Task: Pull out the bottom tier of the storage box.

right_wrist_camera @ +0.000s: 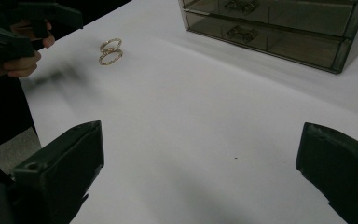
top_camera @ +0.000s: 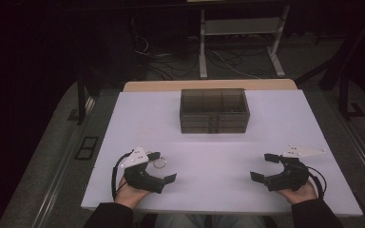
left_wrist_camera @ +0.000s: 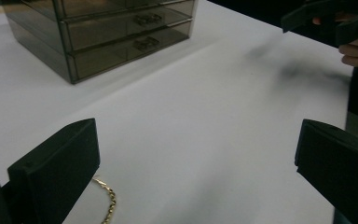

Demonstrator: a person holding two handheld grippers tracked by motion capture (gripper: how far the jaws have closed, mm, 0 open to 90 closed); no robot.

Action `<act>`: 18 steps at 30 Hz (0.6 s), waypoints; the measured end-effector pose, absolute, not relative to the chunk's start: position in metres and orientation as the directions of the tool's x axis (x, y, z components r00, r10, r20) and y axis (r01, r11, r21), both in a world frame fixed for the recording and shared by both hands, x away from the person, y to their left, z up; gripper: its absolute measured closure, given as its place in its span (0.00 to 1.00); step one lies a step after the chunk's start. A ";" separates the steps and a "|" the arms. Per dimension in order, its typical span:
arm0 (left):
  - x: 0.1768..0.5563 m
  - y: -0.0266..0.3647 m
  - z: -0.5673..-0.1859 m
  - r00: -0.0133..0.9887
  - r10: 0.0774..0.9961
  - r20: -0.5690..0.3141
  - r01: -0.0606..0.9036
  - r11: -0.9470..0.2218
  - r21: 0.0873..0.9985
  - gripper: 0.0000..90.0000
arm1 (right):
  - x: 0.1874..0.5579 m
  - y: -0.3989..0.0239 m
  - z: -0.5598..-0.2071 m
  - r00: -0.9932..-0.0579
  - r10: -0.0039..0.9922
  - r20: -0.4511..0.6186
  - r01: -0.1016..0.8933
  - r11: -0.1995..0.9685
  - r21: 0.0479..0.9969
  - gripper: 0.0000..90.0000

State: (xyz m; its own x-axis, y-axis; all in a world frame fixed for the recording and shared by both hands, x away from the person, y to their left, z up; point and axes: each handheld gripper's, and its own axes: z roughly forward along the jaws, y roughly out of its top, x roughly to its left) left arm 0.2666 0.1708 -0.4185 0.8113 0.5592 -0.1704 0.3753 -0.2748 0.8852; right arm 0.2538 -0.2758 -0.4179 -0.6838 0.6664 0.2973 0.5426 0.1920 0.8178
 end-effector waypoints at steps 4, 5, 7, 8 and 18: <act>0.269 0.169 -0.412 0.813 0.556 -0.170 0.379 -0.285 0.880 0.00 | 0.253 -0.279 -0.418 -0.671 0.676 0.305 0.548 0.175 0.818 0.00; 0.269 0.169 -0.412 0.813 0.556 -0.170 0.379 -0.285 0.880 0.00 | 0.253 -0.279 -0.418 -0.671 0.676 0.305 0.548 0.175 0.818 0.00; 0.272 0.167 -0.408 0.810 0.561 -0.170 0.385 -0.291 0.876 0.00 | 0.253 -0.281 -0.418 -0.668 0.679 0.303 0.544 0.168 0.822 0.00; 0.272 0.167 -0.408 0.810 0.561 -0.170 0.385 -0.291 0.876 0.00 | 0.253 -0.281 -0.418 -0.668 0.679 0.303 0.544 0.168 0.822 0.00; 0.281 0.157 -0.399 0.811 0.562 -0.165 0.386 -0.301 0.872 0.00 | 0.253 -0.281 -0.419 -0.668 0.680 0.303 0.552 0.180 0.814 0.00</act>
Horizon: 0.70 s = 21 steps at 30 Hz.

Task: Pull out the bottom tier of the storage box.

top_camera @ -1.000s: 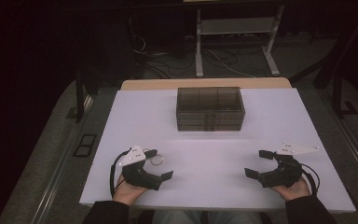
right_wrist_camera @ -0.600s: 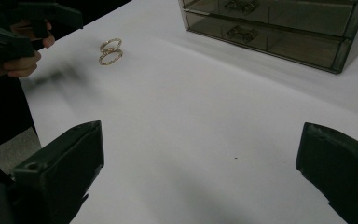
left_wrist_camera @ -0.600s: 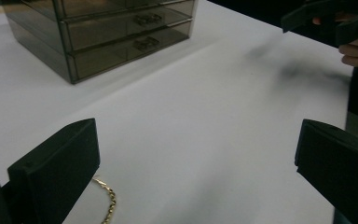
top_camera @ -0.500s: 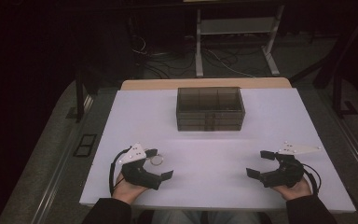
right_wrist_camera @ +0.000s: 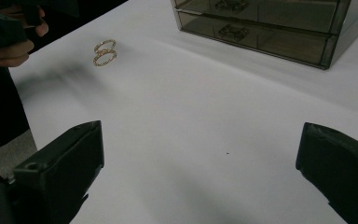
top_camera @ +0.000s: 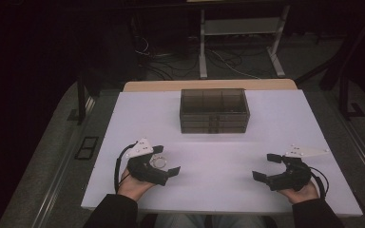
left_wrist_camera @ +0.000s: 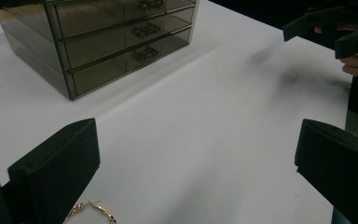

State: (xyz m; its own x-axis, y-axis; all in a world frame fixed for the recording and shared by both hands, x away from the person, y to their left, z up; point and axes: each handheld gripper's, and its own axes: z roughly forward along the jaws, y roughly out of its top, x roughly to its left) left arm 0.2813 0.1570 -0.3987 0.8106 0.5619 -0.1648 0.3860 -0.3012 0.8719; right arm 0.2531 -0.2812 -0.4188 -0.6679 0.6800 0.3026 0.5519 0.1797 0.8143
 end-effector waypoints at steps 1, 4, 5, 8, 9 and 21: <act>0.283 0.154 -0.397 0.812 0.560 -0.162 0.385 -0.307 0.870 0.00 | 0.253 -0.281 -0.419 -0.671 0.677 0.301 0.553 0.187 0.812 0.00; 0.286 0.151 -0.394 0.811 0.562 -0.162 0.385 -0.305 0.871 0.00 | 0.253 -0.280 -0.419 -0.675 0.676 0.296 0.550 0.193 0.813 0.00; 0.287 0.151 -0.393 0.812 0.561 -0.161 0.385 -0.307 0.871 0.00 | 0.253 -0.280 -0.420 -0.676 0.675 0.295 0.549 0.195 0.812 0.00; 0.290 0.150 -0.392 0.810 0.564 -0.161 0.388 -0.307 0.869 0.00 | 0.253 -0.279 -0.419 -0.676 0.674 0.296 0.553 0.200 0.809 0.00; 0.291 0.149 -0.392 0.809 0.563 -0.167 0.391 -0.304 0.869 0.00 | 0.253 -0.279 -0.419 -0.676 0.674 0.296 0.553 0.200 0.809 0.00; 0.304 0.143 -0.387 0.781 0.591 -0.203 0.429 -0.271 0.862 0.00 | 0.253 -0.278 -0.420 -0.681 0.671 0.291 0.551 0.209 0.808 0.00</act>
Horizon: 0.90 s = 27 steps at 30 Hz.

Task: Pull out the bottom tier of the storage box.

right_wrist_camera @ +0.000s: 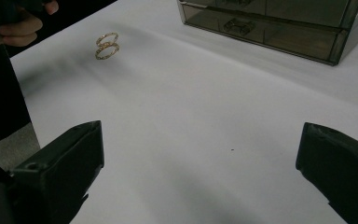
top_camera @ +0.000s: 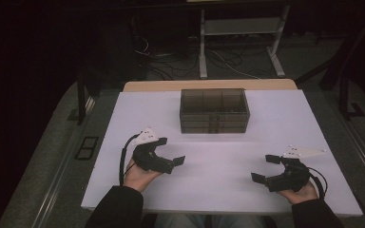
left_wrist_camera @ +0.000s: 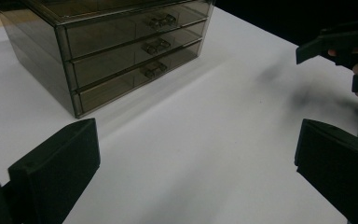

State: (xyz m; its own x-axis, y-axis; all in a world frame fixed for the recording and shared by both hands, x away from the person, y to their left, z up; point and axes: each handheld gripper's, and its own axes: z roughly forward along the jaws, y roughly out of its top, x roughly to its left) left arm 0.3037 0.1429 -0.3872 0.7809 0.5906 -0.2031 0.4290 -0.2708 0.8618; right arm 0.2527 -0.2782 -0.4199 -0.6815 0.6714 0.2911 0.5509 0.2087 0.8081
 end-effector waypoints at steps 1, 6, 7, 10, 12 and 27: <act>0.304 0.143 -0.387 0.781 0.591 -0.203 0.429 -0.271 0.862 0.00 | 0.253 -0.278 -0.420 -0.681 0.671 0.291 0.551 0.209 0.808 0.00; 0.310 0.136 -0.384 0.769 0.596 -0.232 0.449 -0.245 0.859 0.00 | 0.253 -0.278 -0.420 -0.682 0.670 0.293 0.553 0.209 0.807 0.00; 0.311 0.135 -0.383 0.767 0.595 -0.240 0.453 -0.237 0.859 0.00 | 0.253 -0.278 -0.420 -0.682 0.670 0.294 0.554 0.209 0.806 0.00; 0.314 0.132 -0.381 0.764 0.593 -0.254 0.456 -0.217 0.863 0.01 | 0.253 -0.278 -0.420 -0.683 0.669 0.294 0.553 0.211 0.806 0.00; 0.316 0.130 -0.380 0.759 0.594 -0.265 0.462 -0.205 0.863 0.03 | 0.253 -0.278 -0.420 -0.683 0.669 0.293 0.553 0.211 0.806 0.00; 0.331 0.110 -0.385 0.737 0.592 -0.326 0.511 -0.174 0.842 0.03 | 0.252 -0.278 -0.420 -0.685 0.667 0.292 0.551 0.213 0.807 0.00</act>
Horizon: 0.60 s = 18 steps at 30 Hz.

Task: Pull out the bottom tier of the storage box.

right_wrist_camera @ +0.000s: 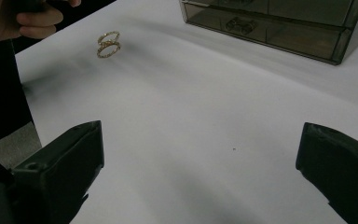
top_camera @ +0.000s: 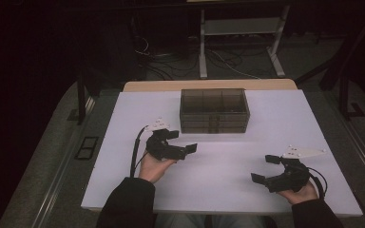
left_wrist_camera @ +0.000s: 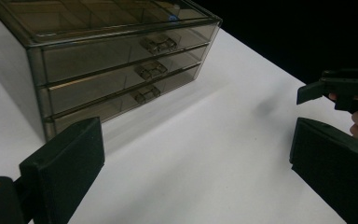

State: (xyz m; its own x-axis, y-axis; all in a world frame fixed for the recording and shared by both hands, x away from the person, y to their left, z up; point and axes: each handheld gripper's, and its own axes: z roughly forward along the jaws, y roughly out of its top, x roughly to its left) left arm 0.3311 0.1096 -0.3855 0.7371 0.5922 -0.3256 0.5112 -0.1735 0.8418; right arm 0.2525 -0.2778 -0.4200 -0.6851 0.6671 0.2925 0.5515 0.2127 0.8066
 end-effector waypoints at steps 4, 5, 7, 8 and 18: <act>0.335 0.100 -0.387 0.728 0.584 -0.359 0.532 -0.152 0.833 0.03 | 0.252 -0.278 -0.420 -0.686 0.667 0.291 0.551 0.214 0.807 0.00; 0.336 0.099 -0.387 0.726 0.584 -0.363 0.536 -0.150 0.830 0.03 | 0.252 -0.278 -0.420 -0.686 0.667 0.292 0.551 0.213 0.807 0.00; 0.338 0.096 -0.388 0.727 0.576 -0.374 0.542 -0.148 0.827 0.03 | 0.252 -0.278 -0.420 -0.686 0.667 0.291 0.550 0.213 0.807 0.00; 0.338 0.096 -0.388 0.727 0.576 -0.374 0.542 -0.148 0.827 0.03 | 0.252 -0.278 -0.420 -0.686 0.667 0.292 0.551 0.213 0.807 0.00; 0.346 0.084 -0.399 0.696 0.563 -0.445 0.599 -0.114 0.792 0.02 | 0.252 -0.278 -0.420 -0.687 0.666 0.290 0.549 0.214 0.808 0.00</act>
State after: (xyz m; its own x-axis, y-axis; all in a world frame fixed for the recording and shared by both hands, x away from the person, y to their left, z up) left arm 0.3463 0.0838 -0.3991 0.6961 0.5630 -0.4454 0.5992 -0.1139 0.7925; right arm 0.2522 -0.2775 -0.4200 -0.6872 0.6662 0.2899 0.5487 0.2144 0.8081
